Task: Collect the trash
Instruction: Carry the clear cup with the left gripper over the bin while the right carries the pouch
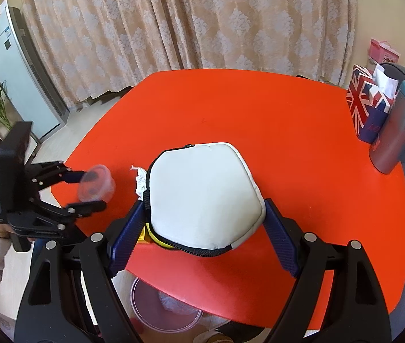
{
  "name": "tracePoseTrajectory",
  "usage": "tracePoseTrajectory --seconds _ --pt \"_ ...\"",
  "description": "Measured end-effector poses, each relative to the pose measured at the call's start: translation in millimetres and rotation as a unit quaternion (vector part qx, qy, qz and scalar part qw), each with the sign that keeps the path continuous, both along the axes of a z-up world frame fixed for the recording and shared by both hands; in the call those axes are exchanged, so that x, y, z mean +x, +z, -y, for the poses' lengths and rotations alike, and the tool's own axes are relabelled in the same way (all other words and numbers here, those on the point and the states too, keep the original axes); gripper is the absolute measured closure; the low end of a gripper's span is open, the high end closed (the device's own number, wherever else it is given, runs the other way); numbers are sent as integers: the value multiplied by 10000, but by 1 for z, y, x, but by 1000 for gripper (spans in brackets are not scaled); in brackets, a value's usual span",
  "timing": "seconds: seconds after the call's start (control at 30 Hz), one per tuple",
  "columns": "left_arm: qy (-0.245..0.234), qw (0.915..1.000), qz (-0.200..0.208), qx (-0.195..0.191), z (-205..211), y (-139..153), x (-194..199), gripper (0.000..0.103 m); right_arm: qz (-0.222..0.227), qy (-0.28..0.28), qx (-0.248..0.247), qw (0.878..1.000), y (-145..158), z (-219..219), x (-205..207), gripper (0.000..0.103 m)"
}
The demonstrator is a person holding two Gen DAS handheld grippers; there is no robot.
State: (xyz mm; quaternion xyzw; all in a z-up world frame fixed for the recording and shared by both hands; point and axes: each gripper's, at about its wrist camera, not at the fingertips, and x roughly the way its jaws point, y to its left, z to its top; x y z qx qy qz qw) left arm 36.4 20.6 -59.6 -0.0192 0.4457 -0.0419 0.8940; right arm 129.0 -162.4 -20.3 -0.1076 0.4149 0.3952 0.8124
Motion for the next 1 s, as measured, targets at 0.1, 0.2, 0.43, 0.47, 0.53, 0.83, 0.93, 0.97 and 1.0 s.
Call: tracePoseTrajectory --seconds 0.1,0.2,0.43,0.47,0.53,0.83,0.93,0.97,1.0 --pt "-8 9999 133 -25 4 12 -13 45 58 -20 7 10000 1 5 -9 22" --pt "-27 9997 234 -23 11 21 -25 45 95 -34 12 9999 1 10 -18 22" --pt "-164 9992 356 -7 31 38 -48 45 253 8 -10 9997 7 20 -42 22" --pt "-184 9992 353 -13 32 39 -50 45 264 27 -18 9996 8 21 -47 22" --pt "-220 9992 346 -10 38 39 -55 45 291 74 -39 9995 8 23 -56 22" --pt "-363 9991 190 -70 61 19 -82 45 294 217 39 9993 1 36 -99 22" --pt "-397 9991 117 -95 69 10 -89 45 270 247 15 9993 -5 40 -111 22" --pt "-410 9991 87 -109 71 7 -91 45 262 249 9 9993 -6 42 -115 22" --pt "-428 9990 54 -121 74 3 -94 45 258 244 2 9994 -8 43 -117 22"
